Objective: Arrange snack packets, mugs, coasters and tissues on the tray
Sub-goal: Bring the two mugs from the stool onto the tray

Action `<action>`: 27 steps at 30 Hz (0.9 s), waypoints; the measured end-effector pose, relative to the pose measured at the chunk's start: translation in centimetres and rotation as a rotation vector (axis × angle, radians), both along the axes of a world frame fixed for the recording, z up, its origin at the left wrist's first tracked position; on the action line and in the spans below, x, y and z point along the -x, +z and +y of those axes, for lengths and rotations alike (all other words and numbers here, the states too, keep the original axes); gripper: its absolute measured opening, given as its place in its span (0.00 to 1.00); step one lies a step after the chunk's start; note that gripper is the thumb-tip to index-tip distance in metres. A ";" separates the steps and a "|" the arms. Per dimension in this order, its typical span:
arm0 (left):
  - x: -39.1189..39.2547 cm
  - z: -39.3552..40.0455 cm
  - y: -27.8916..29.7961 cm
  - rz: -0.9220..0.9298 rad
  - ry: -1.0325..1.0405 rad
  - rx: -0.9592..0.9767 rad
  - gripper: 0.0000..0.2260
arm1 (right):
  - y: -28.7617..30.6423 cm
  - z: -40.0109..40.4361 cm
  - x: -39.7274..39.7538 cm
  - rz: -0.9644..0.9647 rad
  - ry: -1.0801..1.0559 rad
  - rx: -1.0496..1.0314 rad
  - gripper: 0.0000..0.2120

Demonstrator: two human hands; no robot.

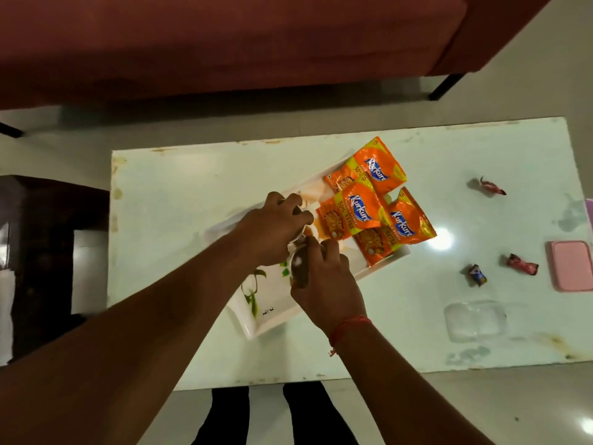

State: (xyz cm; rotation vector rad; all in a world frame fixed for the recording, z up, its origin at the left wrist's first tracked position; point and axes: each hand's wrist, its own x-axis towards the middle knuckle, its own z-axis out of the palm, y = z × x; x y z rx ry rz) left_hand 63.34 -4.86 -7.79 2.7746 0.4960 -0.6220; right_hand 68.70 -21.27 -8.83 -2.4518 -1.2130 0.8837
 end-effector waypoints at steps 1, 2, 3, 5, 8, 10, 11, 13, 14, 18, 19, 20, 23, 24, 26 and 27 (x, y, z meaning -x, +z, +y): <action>-0.2 0.0 -0.4 0.013 -0.003 -0.001 0.32 | -0.2 -0.1 -0.2 -0.005 -0.006 -0.005 0.40; -0.3 0.1 -0.7 0.027 -0.004 -0.001 0.32 | -0.3 -0.2 -0.2 -0.009 -0.007 -0.006 0.39; -0.4 0.1 -0.9 0.040 -0.005 0.001 0.33 | -0.4 -0.2 -0.3 -0.012 -0.004 -0.004 0.39; -0.5 0.3 -1.2 0.051 -0.003 0.003 0.33 | -0.6 -0.2 -0.3 -0.030 0.014 0.002 0.40; -0.6 0.6 -1.5 0.042 -0.002 -0.001 0.34 | -0.7 -0.1 -0.1 -0.062 0.024 0.009 0.41; -0.7 0.8 -1.5 0.031 -0.002 0.000 0.34 | -0.6 0.0 0.0 -0.085 0.030 0.015 0.40; -0.7 0.9 -1.5 0.028 -0.002 0.001 0.33 | -0.6 0.0 0.1 -0.097 0.031 0.017 0.40; -0.9 0.9 -1.4 0.025 -0.004 -0.006 0.33 | -0.5 0.0 0.2 -0.115 0.025 0.022 0.40; -0.9 0.9 -1.4 0.021 -0.005 -0.012 0.33 | -0.5 0.1 0.2 -0.121 0.019 0.026 0.40; -1.0 0.9 -1.4 0.010 -0.014 -0.027 0.34 | -0.4 0.0 0.5 -0.129 0.006 0.035 0.41; -0.9 0.9 -1.4 0.008 -0.017 -0.031 0.34 | -0.4 0.0 0.4 -0.135 0.009 0.036 0.41; -0.9 0.8 -1.4 0.006 -0.023 -0.034 0.34 | -0.4 0.0 0.4 -0.144 0.011 0.036 0.41; -0.8 0.9 -1.4 0.004 -0.037 -0.045 0.34 | -0.5 -0.1 0.5 -0.168 0.008 0.033 0.40; -0.8 0.9 -1.4 0.005 -0.037 -0.051 0.34 | -0.5 -0.1 0.5 -0.171 0.011 0.034 0.41; -0.8 0.9 -1.4 0.002 -0.035 -0.056 0.34 | -0.6 -0.1 0.5 -0.179 0.020 0.035 0.41; -0.8 0.8 -1.5 -0.001 -0.032 -0.055 0.34 | -0.6 -0.1 0.4 -0.184 0.028 0.035 0.41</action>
